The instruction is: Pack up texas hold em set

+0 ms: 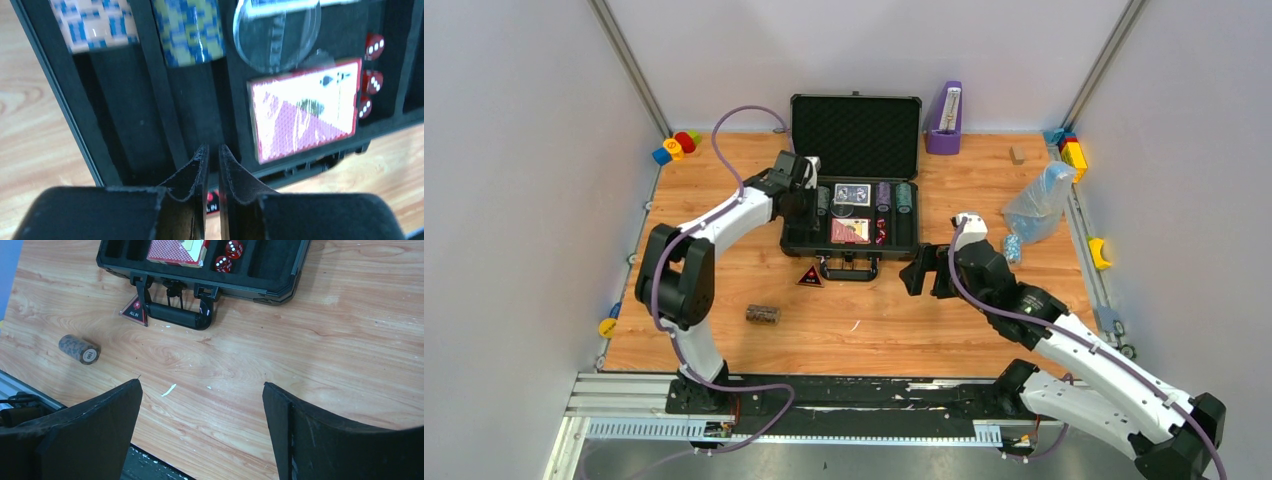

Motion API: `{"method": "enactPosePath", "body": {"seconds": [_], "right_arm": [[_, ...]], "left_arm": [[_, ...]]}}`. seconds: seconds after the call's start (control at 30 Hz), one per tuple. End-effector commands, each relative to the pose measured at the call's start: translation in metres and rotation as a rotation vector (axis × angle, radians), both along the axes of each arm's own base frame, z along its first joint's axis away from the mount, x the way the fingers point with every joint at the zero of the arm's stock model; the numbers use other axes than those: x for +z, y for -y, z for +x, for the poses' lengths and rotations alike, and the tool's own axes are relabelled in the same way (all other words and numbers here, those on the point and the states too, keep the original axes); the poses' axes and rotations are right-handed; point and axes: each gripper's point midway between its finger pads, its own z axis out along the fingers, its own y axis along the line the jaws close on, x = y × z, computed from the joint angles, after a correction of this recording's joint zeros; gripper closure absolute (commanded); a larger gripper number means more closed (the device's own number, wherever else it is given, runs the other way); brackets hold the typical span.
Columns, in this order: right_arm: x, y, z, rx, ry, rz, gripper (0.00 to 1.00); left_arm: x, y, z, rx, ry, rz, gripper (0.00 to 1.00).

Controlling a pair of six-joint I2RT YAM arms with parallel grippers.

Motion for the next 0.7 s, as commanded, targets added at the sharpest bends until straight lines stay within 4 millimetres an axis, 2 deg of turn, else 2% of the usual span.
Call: {"method": "enactPosePath", "body": {"seconds": [0.0, 0.07, 0.1, 0.13, 0.17, 0.23, 0.43, 0.57, 0.6, 0.63, 0.67], "right_arm": [[0.012, 0.000, 0.011, -0.026, 0.043, 0.000, 0.07], [0.010, 0.000, 0.014, -0.034, 0.041, -0.012, 0.07], [0.010, 0.000, 0.015, -0.033, 0.040, -0.015, 0.08], [0.009, -0.002, 0.016, -0.032, 0.036, -0.019, 0.08], [0.008, -0.003, 0.017, -0.030, 0.032, -0.022, 0.07], [0.006, -0.003, 0.018, -0.034, 0.027, -0.029, 0.07], [0.007, -0.002, 0.019, -0.042, 0.033, -0.030, 0.08], [0.007, -0.002, 0.016, -0.029, 0.030, -0.019, 0.08], [0.007, -0.003, 0.015, -0.022, 0.029, -0.014, 0.07], [0.007, -0.004, 0.013, -0.014, 0.025, -0.010, 0.06], [0.007, -0.005, 0.012, -0.006, 0.022, -0.007, 0.05]], "left_arm": [[0.015, 0.003, 0.044, 0.021, 0.095, 0.032, 0.82], [0.010, 0.002, 0.056, 0.027, 0.094, 0.066, 0.83], [-0.001, 0.000, 0.060, 0.029, 0.077, 0.087, 0.83], [0.003, 0.002, 0.067, 0.032, 0.087, 0.087, 0.84], [-0.005, 0.001, 0.070, 0.034, 0.073, 0.098, 0.84], [-0.002, 0.002, 0.083, 0.041, 0.089, 0.096, 0.85], [-0.002, -0.012, 0.105, 0.083, 0.114, 0.092, 0.89], [0.009, -0.011, 0.099, 0.064, 0.110, 0.057, 0.87], [0.014, -0.013, 0.089, 0.063, 0.111, 0.048, 0.86], [0.020, -0.013, 0.089, 0.072, 0.136, 0.032, 0.82], [0.027, -0.018, 0.075, 0.076, 0.145, 0.024, 0.81]]}}
